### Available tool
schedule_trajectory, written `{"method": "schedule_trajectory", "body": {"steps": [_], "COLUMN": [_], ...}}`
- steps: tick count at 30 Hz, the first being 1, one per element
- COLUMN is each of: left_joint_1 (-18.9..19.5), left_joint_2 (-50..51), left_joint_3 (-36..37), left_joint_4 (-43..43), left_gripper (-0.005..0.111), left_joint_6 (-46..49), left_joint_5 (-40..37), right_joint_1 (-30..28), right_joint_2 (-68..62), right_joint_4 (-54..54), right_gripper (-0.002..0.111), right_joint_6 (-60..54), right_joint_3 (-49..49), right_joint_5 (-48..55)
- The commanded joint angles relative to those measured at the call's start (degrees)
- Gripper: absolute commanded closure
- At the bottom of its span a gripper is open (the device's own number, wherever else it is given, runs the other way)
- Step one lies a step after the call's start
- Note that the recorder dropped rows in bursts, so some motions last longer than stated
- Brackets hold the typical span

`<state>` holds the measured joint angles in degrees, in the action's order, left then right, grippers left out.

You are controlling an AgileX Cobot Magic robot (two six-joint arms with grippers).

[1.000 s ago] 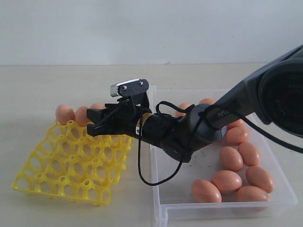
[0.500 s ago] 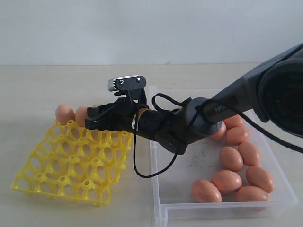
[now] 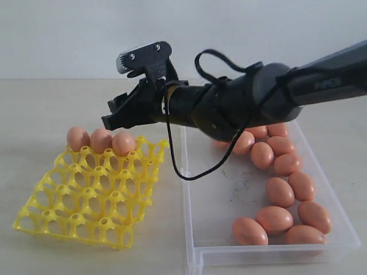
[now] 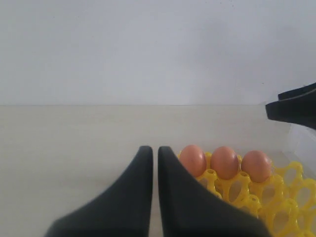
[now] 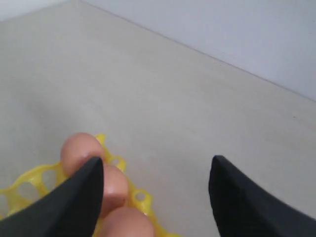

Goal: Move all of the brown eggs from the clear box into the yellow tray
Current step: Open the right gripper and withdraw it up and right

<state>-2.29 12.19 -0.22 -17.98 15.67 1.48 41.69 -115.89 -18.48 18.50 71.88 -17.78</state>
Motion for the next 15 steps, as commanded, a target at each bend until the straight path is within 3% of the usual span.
{"method": "schedule_trajectory", "body": {"steps": [1,8,15], "left_joint_1": [-0.3,-0.3,-0.3], "left_joint_2": [0.2,0.2,0.2], "left_joint_3": [0.2,0.2,0.2], "left_joint_4": [-0.3,-0.3,-0.3], "left_gripper": [0.103,0.103,0.103], "left_joint_6": [0.3,0.3,0.3], "left_joint_5": [0.6,0.6,0.6], "right_joint_1": [0.1,0.1,0.1], "right_joint_2": [6.3,13.8,23.7], "right_joint_4": [0.2,0.0,0.0], "right_gripper": [0.057,0.108,0.108], "right_joint_6": [-1.2,-4.3,-8.2], "right_joint_3": [0.1,-2.6,-14.5], "right_joint_5": [11.9,20.5,21.7]}}
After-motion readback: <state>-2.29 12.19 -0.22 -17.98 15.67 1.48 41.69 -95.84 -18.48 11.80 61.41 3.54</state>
